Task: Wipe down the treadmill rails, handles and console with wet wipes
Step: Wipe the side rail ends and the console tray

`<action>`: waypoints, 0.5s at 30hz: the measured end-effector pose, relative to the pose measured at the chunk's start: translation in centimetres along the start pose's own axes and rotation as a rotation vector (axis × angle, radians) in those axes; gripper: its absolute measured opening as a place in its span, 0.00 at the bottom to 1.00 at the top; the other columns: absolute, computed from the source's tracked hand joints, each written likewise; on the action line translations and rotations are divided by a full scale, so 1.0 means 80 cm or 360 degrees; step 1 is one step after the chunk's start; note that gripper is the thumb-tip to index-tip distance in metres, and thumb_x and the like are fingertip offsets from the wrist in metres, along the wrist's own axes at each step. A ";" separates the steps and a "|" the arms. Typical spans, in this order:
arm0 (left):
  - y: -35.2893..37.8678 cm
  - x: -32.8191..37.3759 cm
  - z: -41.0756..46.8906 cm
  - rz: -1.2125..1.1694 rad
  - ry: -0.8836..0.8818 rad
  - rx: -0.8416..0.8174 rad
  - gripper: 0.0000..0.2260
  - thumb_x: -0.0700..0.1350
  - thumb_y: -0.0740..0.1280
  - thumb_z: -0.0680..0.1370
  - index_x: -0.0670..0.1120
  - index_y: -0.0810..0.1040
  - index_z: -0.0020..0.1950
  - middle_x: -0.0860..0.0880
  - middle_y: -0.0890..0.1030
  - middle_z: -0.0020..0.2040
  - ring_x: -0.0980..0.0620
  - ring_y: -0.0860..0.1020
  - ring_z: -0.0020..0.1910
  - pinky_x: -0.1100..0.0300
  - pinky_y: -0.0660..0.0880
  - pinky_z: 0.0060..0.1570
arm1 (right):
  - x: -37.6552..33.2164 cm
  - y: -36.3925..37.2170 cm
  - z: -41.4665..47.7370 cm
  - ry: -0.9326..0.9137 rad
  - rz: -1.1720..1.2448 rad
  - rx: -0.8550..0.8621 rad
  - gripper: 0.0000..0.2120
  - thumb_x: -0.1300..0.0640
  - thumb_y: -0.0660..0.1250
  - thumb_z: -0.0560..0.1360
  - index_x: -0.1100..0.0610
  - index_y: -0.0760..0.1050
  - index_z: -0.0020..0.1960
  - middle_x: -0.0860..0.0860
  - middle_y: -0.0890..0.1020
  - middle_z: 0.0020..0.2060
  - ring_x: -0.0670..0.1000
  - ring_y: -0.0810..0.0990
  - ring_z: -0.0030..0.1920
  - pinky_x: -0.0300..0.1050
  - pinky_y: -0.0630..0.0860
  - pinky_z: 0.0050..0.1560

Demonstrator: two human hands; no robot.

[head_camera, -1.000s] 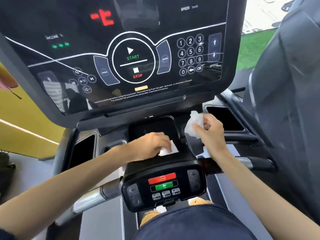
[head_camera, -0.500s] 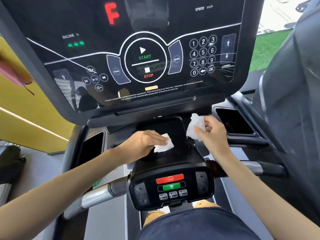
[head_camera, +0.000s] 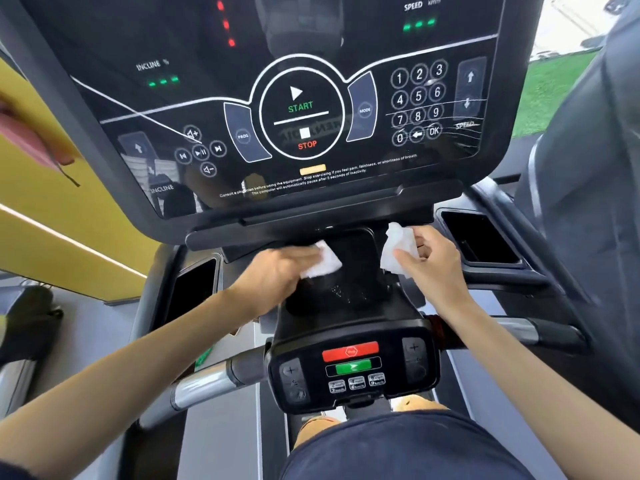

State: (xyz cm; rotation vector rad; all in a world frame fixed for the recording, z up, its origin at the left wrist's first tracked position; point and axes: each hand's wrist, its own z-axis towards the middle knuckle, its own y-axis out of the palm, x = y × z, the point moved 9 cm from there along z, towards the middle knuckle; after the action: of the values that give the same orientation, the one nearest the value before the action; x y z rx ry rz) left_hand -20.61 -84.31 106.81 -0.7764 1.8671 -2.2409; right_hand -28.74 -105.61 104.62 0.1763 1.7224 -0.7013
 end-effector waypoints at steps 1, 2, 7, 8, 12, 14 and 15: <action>0.000 -0.013 -0.001 0.0209 -0.0087 -0.0002 0.24 0.25 0.67 0.60 0.40 0.81 0.54 0.43 0.83 0.54 0.44 0.82 0.50 0.55 0.81 0.41 | 0.000 0.000 0.000 -0.0007 -0.0002 0.0003 0.12 0.60 0.69 0.71 0.53 0.77 0.54 0.46 0.82 0.45 0.47 0.80 0.47 0.41 0.77 0.45; 0.006 -0.023 -0.002 0.0377 -0.0163 -0.0076 0.22 0.26 0.68 0.60 0.40 0.80 0.52 0.43 0.82 0.51 0.42 0.82 0.46 0.53 0.80 0.35 | -0.001 0.000 -0.001 -0.0012 -0.0014 0.0001 0.12 0.60 0.68 0.71 0.52 0.77 0.54 0.46 0.82 0.45 0.47 0.80 0.47 0.41 0.76 0.45; 0.019 -0.001 -0.004 0.0085 -0.0108 -0.0386 0.13 0.35 0.69 0.71 0.49 0.84 0.52 0.52 0.81 0.51 0.50 0.80 0.48 0.58 0.76 0.41 | -0.001 0.000 0.000 -0.0017 -0.0019 0.0001 0.11 0.61 0.68 0.71 0.52 0.77 0.53 0.45 0.81 0.43 0.47 0.79 0.46 0.39 0.74 0.43; 0.012 -0.004 -0.002 0.0059 -0.0137 -0.0396 0.14 0.35 0.68 0.73 0.50 0.84 0.54 0.52 0.80 0.51 0.49 0.79 0.48 0.58 0.74 0.42 | -0.002 0.000 0.000 -0.0019 -0.0025 -0.0001 0.11 0.61 0.68 0.71 0.52 0.77 0.53 0.44 0.81 0.43 0.46 0.79 0.45 0.38 0.74 0.43; -0.009 -0.031 -0.006 0.0327 -0.0364 -0.0299 0.15 0.33 0.65 0.73 0.48 0.82 0.55 0.48 0.78 0.50 0.42 0.79 0.47 0.53 0.74 0.38 | -0.004 0.000 0.000 -0.0018 -0.0029 0.0005 0.11 0.61 0.68 0.71 0.53 0.78 0.53 0.45 0.81 0.43 0.46 0.79 0.45 0.36 0.73 0.42; 0.017 -0.018 -0.012 0.0246 -0.0390 -0.0532 0.12 0.37 0.64 0.76 0.48 0.81 0.56 0.49 0.78 0.53 0.45 0.78 0.51 0.54 0.74 0.45 | -0.003 0.000 0.000 -0.0016 -0.0046 0.0000 0.11 0.61 0.68 0.71 0.53 0.78 0.54 0.44 0.81 0.43 0.45 0.79 0.45 0.32 0.72 0.40; 0.029 -0.009 -0.015 0.0081 -0.0425 -0.0652 0.11 0.39 0.65 0.76 0.48 0.80 0.56 0.50 0.78 0.53 0.48 0.78 0.51 0.57 0.73 0.47 | -0.004 0.000 0.000 -0.0015 -0.0048 -0.0001 0.11 0.61 0.68 0.72 0.53 0.77 0.54 0.44 0.81 0.43 0.44 0.79 0.45 0.29 0.72 0.39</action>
State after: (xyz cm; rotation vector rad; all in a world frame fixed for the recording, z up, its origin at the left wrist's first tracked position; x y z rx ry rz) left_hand -21.07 -83.54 104.25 -1.0121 2.1995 -1.6423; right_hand -28.65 -105.51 104.88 0.1465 1.7193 -0.7225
